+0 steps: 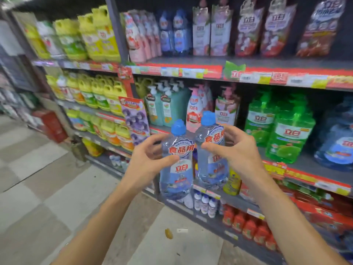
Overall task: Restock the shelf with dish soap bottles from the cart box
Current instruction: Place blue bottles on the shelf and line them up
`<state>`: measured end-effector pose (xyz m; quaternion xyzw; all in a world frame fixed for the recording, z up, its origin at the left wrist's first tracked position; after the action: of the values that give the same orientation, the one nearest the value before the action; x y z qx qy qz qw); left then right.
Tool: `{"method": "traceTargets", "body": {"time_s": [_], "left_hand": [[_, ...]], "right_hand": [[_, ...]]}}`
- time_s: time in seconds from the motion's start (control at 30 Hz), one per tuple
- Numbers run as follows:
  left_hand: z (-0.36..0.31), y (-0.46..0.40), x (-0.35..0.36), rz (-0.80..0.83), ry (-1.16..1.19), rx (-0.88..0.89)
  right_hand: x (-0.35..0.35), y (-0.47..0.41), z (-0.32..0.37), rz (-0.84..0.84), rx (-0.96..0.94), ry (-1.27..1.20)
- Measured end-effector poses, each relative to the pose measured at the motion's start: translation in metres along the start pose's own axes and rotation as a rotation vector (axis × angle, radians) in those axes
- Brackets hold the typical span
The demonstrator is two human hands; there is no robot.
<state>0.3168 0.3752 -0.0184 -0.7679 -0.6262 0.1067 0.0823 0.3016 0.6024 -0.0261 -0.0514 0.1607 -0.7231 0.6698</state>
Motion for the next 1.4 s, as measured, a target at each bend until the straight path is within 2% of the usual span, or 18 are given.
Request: {"method": "traceTargets", "body": {"time_s": [0.27, 0.57, 0.77, 0.93, 1.1, 1.4], "left_hand": [[-0.027, -0.129, -0.072, -0.036, -0.122, 0.111], [-0.036, -0.259, -0.133, -0.029, 0.059, 0.148], [-0.047, -0.343, -0.171, 0.045, 0.012, 0.275], [-0.054, -0.414, -0.207, 0.131, 0.041, 0.311], [-0.068, -0.484, -0.233, 0.199, 0.141, 0.328], [-0.080, -0.564, -0.240, 0.224, 0.082, 0.463]], "right_hand": [[0.042, -0.135, 0.022, -0.022, -0.115, -0.093], [0.084, -0.266, 0.042, -0.046, -0.182, -0.080], [0.111, -0.331, 0.070, -0.183, -0.264, -0.040], [0.133, -0.386, 0.102, -0.273, -0.320, 0.044], [0.151, -0.442, 0.122, -0.350, -0.319, 0.107], [0.164, -0.500, 0.118, -0.509, -0.250, 0.234]]}}
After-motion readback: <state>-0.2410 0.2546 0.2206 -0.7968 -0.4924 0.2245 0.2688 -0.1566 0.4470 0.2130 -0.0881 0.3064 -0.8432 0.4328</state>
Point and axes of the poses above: each hand's wrist, its own y-axis away from the middle knuckle, its own x-axis out of the palm, z = x × y, the point moved 3 cm from there along -y, towards the middle knuckle, and after that the axes turned 3 degrees about z, right-handed, at the moved point
